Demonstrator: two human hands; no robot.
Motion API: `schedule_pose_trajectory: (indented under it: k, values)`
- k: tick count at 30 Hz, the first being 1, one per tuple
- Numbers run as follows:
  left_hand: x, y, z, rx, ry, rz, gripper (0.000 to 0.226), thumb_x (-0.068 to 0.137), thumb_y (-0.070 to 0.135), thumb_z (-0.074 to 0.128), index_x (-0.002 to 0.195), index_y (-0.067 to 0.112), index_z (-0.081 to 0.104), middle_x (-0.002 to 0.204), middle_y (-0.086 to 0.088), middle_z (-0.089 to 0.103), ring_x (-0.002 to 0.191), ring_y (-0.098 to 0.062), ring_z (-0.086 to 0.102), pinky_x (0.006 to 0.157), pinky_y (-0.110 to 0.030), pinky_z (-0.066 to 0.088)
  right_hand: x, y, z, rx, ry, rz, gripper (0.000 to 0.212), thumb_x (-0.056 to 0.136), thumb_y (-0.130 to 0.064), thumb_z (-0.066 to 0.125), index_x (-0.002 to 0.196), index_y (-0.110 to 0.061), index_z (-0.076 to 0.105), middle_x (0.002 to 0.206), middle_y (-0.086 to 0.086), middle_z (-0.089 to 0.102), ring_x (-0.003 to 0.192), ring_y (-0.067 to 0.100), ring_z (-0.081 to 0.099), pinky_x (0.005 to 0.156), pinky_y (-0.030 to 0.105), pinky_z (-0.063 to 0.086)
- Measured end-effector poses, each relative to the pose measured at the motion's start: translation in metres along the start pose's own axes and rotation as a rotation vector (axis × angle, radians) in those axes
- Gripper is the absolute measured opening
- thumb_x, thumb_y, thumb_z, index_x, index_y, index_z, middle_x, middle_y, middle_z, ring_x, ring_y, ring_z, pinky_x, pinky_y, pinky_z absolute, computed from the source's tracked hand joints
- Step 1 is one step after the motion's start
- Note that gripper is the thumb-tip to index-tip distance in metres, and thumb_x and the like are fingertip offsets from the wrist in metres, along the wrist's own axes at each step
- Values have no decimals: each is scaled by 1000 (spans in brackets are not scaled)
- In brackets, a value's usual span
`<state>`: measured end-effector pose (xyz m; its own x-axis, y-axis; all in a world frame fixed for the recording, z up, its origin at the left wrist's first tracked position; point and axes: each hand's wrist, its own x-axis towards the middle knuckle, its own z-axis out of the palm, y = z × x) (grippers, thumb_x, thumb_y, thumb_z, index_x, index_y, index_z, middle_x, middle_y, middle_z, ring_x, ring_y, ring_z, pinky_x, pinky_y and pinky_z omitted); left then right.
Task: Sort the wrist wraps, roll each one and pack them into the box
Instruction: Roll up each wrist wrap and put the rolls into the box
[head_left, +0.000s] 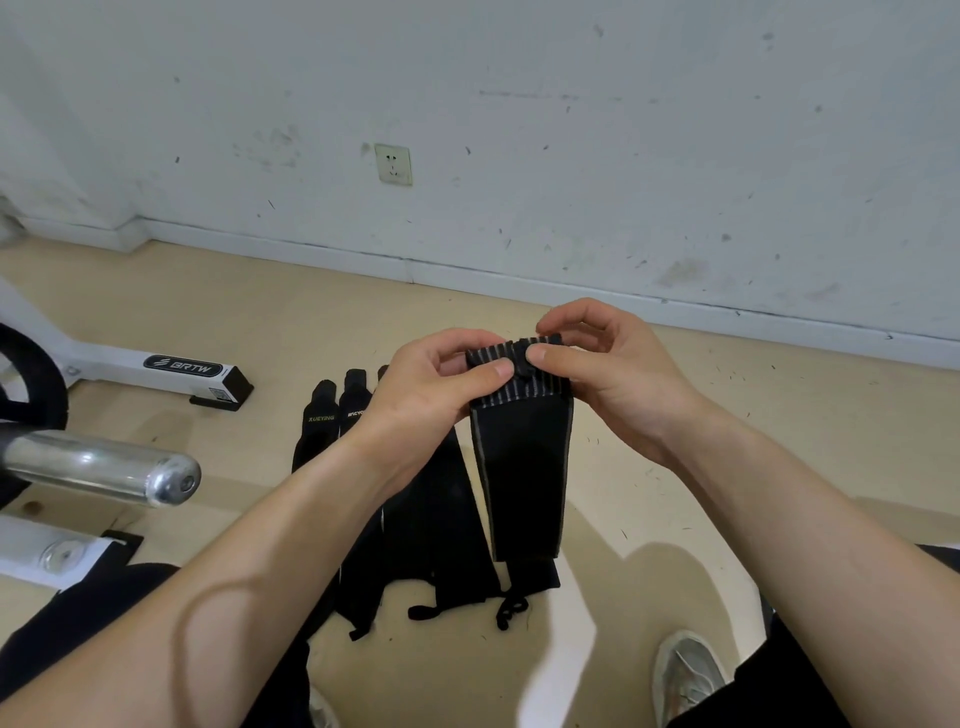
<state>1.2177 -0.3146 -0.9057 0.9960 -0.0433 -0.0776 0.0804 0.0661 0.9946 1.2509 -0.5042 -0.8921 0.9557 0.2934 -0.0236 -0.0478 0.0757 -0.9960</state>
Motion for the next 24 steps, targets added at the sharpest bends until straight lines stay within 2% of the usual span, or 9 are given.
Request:
schedule_pose_trajectory:
  k: [3, 5, 8, 11, 14, 16, 19, 21, 24]
  values:
    - [1, -1, 0, 11, 24, 20, 20, 93, 4, 72, 111, 13, 73, 104, -16, 77, 99, -32, 74, 98, -48, 57, -3, 1, 3, -154, -48, 10, 7, 94, -20, 72, 98, -16, 68, 90, 4, 68, 81, 14, 66, 71, 29, 54]
    - [1, -1, 0, 28, 47, 49, 20, 92, 3, 73, 108, 15, 74, 102, -13, 78, 99, -32, 75, 95, -47, 58, -4, 2, 3, -160, -69, 10, 7, 98, -21, 67, 101, -15, 66, 92, 7, 68, 81, 16, 66, 70, 29, 55]
    - [0, 0, 0, 43, 74, 100, 24, 90, 0, 74, 99, 23, 76, 98, -7, 78, 95, -27, 75, 86, -40, 60, -4, 2, 2, -109, -99, -10, 6, 97, -17, 68, 102, -16, 65, 95, 13, 66, 84, 22, 65, 73, 31, 56]
    - [1, 1, -1, 64, 62, 112, 28, 91, 0, 74, 95, 28, 76, 96, -1, 76, 96, -23, 74, 83, -34, 58, -1, 4, 2, -49, -109, -46, 11, 88, -15, 73, 95, -21, 68, 96, 13, 63, 89, 26, 61, 73, 34, 55]
    - [-1, 1, -2, 46, 13, 66, 23, 96, 4, 69, 106, 25, 69, 95, -7, 74, 91, -25, 73, 85, -38, 56, -1, 6, 4, -43, -91, -65, 12, 82, -13, 74, 86, -23, 68, 96, 10, 61, 93, 25, 58, 74, 33, 53]
    - [-3, 1, -1, 116, -17, 69, 17, 101, 12, 65, 112, 25, 63, 91, -8, 73, 84, -22, 72, 84, -38, 56, -1, 8, 5, -74, -82, -76, 17, 85, -5, 74, 80, -20, 68, 92, 8, 61, 85, 22, 59, 72, 31, 51]
    - [-5, 4, 0, 210, -39, 88, 11, 104, 20, 62, 109, 30, 60, 80, -4, 68, 74, -16, 66, 77, -37, 53, -2, 9, 7, -99, -48, -84, 28, 87, 7, 70, 74, -18, 69, 84, 5, 63, 72, 17, 63, 70, 26, 51]
    - [-6, 5, 0, 182, -63, 78, 6, 102, 28, 63, 108, 29, 61, 78, -2, 66, 75, -17, 64, 79, -38, 51, -2, 9, 7, -104, -30, -76, 27, 86, 8, 71, 74, -16, 71, 79, 0, 68, 73, 17, 65, 72, 25, 51]
    - [-5, 6, -1, 121, -96, 62, 12, 96, 37, 65, 103, 27, 65, 83, -9, 65, 79, -23, 62, 82, -41, 49, -2, 8, 5, -83, -35, -62, 25, 84, 10, 71, 75, -14, 73, 76, -5, 73, 75, 15, 69, 74, 20, 50]
